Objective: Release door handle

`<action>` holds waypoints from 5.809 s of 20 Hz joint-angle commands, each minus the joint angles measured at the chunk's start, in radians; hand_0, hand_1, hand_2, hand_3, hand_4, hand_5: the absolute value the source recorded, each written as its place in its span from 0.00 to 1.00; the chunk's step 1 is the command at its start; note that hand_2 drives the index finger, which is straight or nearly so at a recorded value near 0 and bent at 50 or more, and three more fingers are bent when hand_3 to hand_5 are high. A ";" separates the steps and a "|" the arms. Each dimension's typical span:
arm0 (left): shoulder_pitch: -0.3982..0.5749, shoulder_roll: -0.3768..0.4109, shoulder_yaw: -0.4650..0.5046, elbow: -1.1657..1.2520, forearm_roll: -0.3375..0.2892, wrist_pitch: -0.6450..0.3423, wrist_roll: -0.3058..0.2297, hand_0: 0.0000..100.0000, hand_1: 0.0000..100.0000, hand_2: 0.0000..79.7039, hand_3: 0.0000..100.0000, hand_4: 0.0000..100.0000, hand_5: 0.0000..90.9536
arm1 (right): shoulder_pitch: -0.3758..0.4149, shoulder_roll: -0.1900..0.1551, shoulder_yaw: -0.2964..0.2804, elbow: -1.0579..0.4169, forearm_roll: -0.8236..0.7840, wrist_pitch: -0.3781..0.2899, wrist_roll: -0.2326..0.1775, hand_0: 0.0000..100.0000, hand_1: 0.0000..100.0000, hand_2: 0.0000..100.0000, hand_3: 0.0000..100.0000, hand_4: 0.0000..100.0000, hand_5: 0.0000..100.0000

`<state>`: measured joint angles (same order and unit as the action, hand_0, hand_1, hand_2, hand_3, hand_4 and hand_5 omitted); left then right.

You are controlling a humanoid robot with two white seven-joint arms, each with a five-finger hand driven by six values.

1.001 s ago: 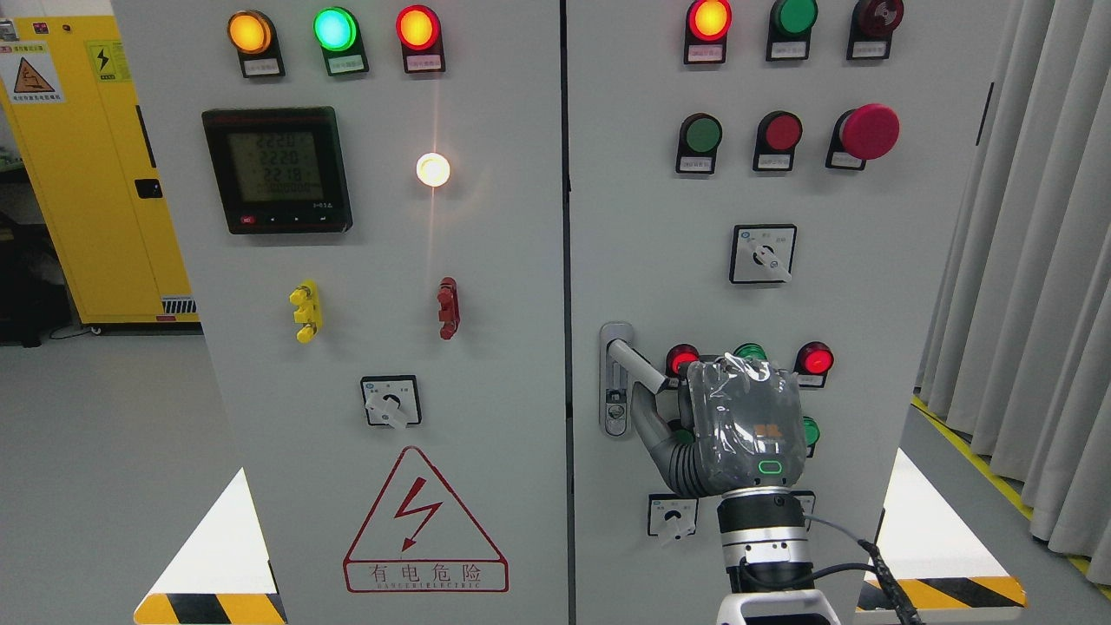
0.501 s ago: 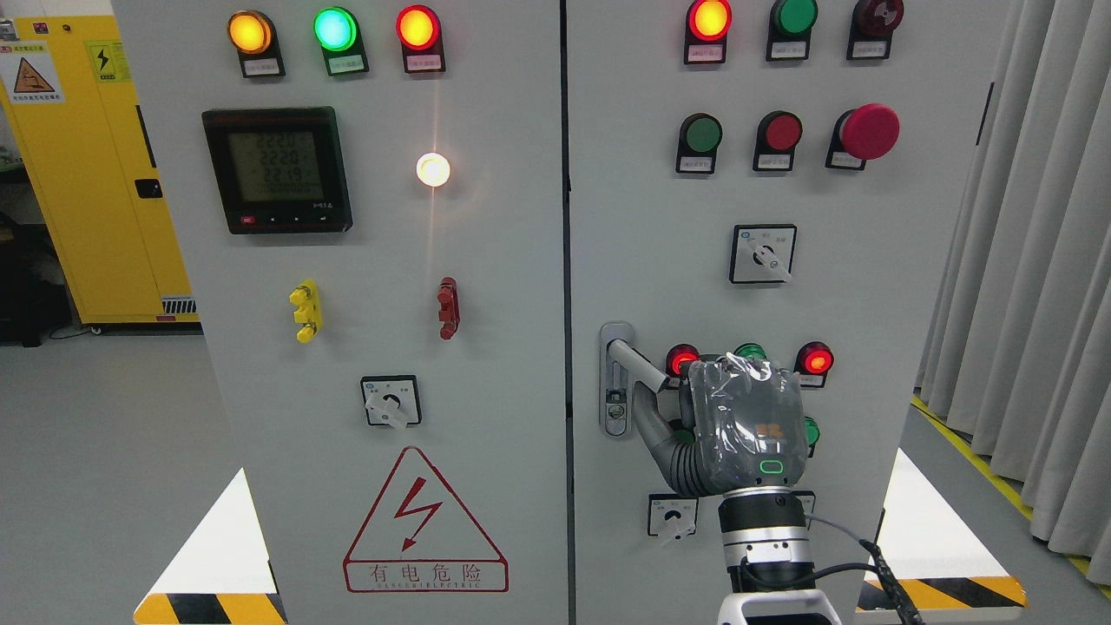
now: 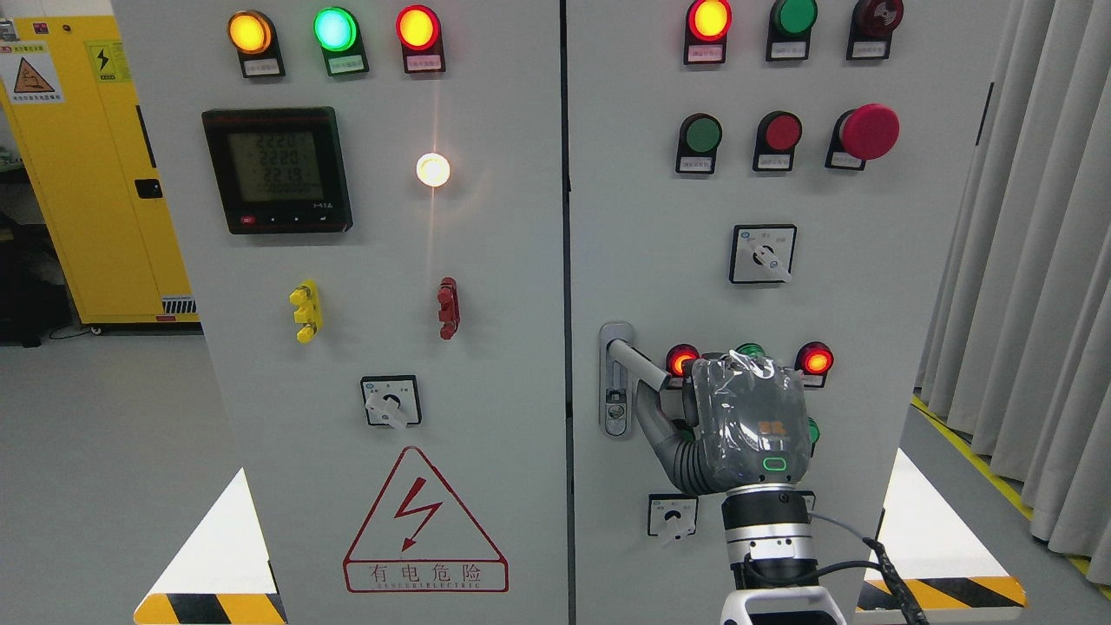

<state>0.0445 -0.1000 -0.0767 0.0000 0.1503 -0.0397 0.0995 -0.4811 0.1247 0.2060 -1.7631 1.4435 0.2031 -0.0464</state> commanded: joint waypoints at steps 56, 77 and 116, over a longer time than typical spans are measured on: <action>0.000 0.000 0.000 -0.015 0.000 0.000 0.000 0.12 0.56 0.00 0.00 0.00 0.00 | -0.008 -0.002 -0.019 -0.012 -0.003 -0.005 0.003 0.53 0.37 1.00 1.00 1.00 1.00; 0.000 0.000 0.000 -0.015 0.000 0.000 0.000 0.12 0.56 0.00 0.00 0.00 0.00 | -0.008 -0.004 -0.019 -0.022 -0.006 -0.010 0.005 0.55 0.35 1.00 1.00 1.00 1.00; 0.000 0.000 0.000 -0.015 0.000 0.000 0.000 0.12 0.56 0.00 0.00 0.00 0.00 | 0.236 -0.002 -0.263 -0.223 -0.202 -0.314 -0.113 0.50 0.32 0.47 0.58 0.59 0.49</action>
<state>0.0445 -0.1004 -0.0767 0.0000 0.1503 -0.0397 0.0996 -0.2967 0.1205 0.0708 -1.9007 1.3189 -0.0851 -0.1523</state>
